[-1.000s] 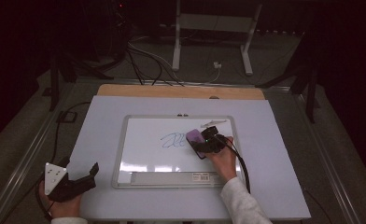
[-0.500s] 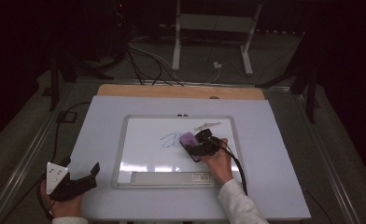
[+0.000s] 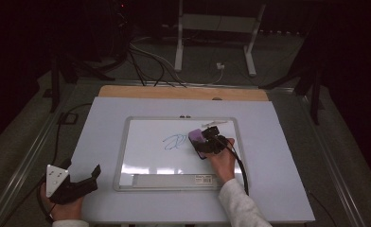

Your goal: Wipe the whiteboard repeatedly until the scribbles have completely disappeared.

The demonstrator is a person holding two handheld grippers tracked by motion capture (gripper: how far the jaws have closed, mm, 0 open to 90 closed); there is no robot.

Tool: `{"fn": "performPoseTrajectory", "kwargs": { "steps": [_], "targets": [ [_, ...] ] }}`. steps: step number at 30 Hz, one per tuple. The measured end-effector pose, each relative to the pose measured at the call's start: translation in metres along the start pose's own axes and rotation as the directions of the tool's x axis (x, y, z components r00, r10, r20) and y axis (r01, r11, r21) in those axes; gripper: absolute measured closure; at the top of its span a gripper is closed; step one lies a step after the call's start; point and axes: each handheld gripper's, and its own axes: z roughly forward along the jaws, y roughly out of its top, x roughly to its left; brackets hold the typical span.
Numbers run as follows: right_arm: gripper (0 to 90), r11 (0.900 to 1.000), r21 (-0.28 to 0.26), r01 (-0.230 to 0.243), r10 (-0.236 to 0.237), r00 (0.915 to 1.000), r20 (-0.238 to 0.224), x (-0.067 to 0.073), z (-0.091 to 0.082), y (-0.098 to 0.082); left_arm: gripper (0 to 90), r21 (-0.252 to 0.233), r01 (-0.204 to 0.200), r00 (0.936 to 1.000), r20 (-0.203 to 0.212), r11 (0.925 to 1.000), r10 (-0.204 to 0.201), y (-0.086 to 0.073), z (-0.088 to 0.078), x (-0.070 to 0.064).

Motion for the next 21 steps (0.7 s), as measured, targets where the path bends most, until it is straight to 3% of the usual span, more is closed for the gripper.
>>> {"fn": "performPoseTrajectory", "kwargs": {
  "steps": [4,6,8,10,12,15,18,21],
  "targets": [
    [42.0,0.999,0.003,0.05,-0.05,0.9947,-0.09,0.017,0.002,-0.001,0.5,0.0,-0.003,1.0,0.001,1.0,0.003,0.001,0.001,-0.002],
    [42.0,0.996,0.006,0.09,-0.088,0.986,-0.142,0.031,0.003,-0.002,0.6,0.003,-0.006,1.0,0.001,1.0,0.006,0.001,0.001,-0.001],
    [42.0,0.991,0.005,0.133,-0.129,0.9721,-0.196,0.044,0.003,-0.003,0.6,0.003,-0.005,1.0,0.001,1.0,0.005,0.0,0.0,-0.001],
    [42.0,0.987,0.006,0.163,-0.158,0.9644,-0.212,0.052,0.003,-0.003,0.5,-0.001,0.0,1.0,0.0,1.0,0.0,0.0,0.0,0.0],
    [42.0,0.987,0.008,0.158,-0.152,0.9631,-0.222,0.051,0.004,-0.002,0.6,-0.003,0.002,1.0,0.0,1.0,-0.002,0.0,-0.001,0.0],
    [42.0,0.994,0.008,0.113,-0.11,0.9782,-0.176,0.039,0.006,0.001,0.5,-0.003,0.001,1.0,0.0,1.0,-0.001,0.0,-0.001,0.0],
    [42.0,0.999,0.007,0.041,-0.04,0.9933,-0.108,0.019,0.007,0.005,0.5,-0.004,0.001,1.0,0.0,1.0,-0.001,0.0,-0.001,0.0],
    [42.0,1.0,0.007,-0.021,0.021,0.9985,-0.051,0.003,0.008,0.007,0.5,0.0,0.001,1.0,-0.001,1.0,-0.001,0.0,0.0,0.0]
  ]
}}
